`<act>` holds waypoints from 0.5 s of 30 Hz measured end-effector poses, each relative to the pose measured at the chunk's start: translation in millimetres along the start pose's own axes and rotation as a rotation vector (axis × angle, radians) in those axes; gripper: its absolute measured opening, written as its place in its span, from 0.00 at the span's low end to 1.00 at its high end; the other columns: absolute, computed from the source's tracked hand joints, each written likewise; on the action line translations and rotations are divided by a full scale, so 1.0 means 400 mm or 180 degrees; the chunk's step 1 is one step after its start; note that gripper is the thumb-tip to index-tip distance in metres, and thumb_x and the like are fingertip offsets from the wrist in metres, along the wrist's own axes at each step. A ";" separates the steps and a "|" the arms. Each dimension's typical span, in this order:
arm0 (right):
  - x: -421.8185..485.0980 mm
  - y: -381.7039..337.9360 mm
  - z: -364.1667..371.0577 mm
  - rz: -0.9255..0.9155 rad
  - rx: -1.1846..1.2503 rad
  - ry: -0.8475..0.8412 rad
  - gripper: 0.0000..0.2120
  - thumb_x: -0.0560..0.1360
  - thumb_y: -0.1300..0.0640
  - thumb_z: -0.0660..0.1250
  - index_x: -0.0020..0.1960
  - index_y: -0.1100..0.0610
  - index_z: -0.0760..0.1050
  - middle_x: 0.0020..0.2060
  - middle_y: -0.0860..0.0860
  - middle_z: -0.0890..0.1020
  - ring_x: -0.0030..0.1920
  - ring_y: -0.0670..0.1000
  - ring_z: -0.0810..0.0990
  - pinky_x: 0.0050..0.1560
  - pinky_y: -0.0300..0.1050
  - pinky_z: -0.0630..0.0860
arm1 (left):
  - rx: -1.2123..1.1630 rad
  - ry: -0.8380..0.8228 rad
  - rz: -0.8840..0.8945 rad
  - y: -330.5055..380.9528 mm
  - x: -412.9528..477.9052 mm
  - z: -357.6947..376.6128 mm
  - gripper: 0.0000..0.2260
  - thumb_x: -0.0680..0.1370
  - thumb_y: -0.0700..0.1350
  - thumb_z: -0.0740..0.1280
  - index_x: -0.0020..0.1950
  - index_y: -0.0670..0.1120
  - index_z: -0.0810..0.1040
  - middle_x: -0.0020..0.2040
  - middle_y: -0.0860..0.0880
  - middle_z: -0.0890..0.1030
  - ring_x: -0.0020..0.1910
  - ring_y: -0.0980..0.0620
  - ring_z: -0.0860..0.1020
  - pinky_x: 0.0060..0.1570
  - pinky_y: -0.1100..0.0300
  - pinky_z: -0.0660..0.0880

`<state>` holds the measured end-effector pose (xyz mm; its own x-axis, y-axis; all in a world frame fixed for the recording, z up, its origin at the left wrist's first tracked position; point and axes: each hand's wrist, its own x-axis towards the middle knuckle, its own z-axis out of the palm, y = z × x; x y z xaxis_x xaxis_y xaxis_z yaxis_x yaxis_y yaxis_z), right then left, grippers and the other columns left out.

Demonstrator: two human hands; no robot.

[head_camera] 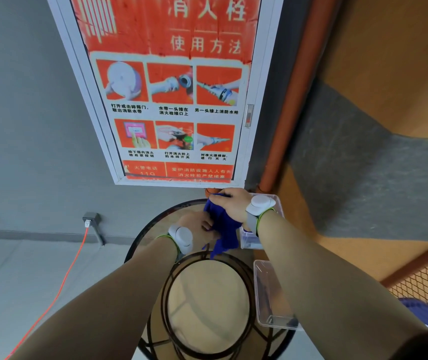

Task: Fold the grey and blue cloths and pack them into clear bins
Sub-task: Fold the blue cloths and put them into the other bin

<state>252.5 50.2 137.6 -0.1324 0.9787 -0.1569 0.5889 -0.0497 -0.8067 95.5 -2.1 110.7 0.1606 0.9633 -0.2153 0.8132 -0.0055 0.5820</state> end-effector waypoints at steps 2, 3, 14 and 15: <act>0.002 0.000 0.002 -0.0001 0.0087 -0.0006 0.16 0.74 0.40 0.70 0.52 0.51 0.84 0.49 0.50 0.86 0.52 0.55 0.83 0.63 0.61 0.78 | 0.0292 0.0016 0.0001 0.001 -0.001 0.006 0.10 0.83 0.47 0.65 0.60 0.42 0.78 0.54 0.46 0.82 0.53 0.44 0.81 0.45 0.62 0.71; 0.003 0.000 -0.001 0.0019 0.0131 -0.0012 0.17 0.74 0.40 0.70 0.53 0.51 0.84 0.51 0.51 0.86 0.53 0.56 0.83 0.64 0.62 0.77 | 0.0426 0.0081 0.0003 0.003 -0.002 0.007 0.11 0.85 0.46 0.61 0.60 0.41 0.77 0.55 0.45 0.82 0.54 0.43 0.80 0.47 0.60 0.71; -0.031 -0.010 -0.084 0.0399 -0.0691 -0.0512 0.25 0.64 0.58 0.73 0.62 0.50 0.83 0.45 0.54 0.85 0.41 0.54 0.82 0.38 0.45 0.79 | -0.0517 0.0473 -0.0877 -0.117 -0.001 -0.003 0.11 0.80 0.55 0.62 0.49 0.48 0.73 0.41 0.48 0.79 0.36 0.50 0.73 0.37 0.57 0.69; -0.024 -0.016 -0.090 0.0403 -0.0775 -0.0541 0.23 0.68 0.61 0.72 0.63 0.51 0.83 0.47 0.53 0.85 0.43 0.54 0.82 0.39 0.44 0.77 | -0.0303 0.0341 -0.0862 -0.132 -0.005 -0.007 0.11 0.76 0.56 0.64 0.47 0.49 0.71 0.40 0.50 0.78 0.34 0.51 0.72 0.35 0.58 0.67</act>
<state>278.5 48.1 164.8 -0.1651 0.9195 -0.3567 0.7799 -0.0996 -0.6179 50.8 -2.9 82.8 -0.1191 0.9491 -0.2917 0.7615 0.2758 0.5865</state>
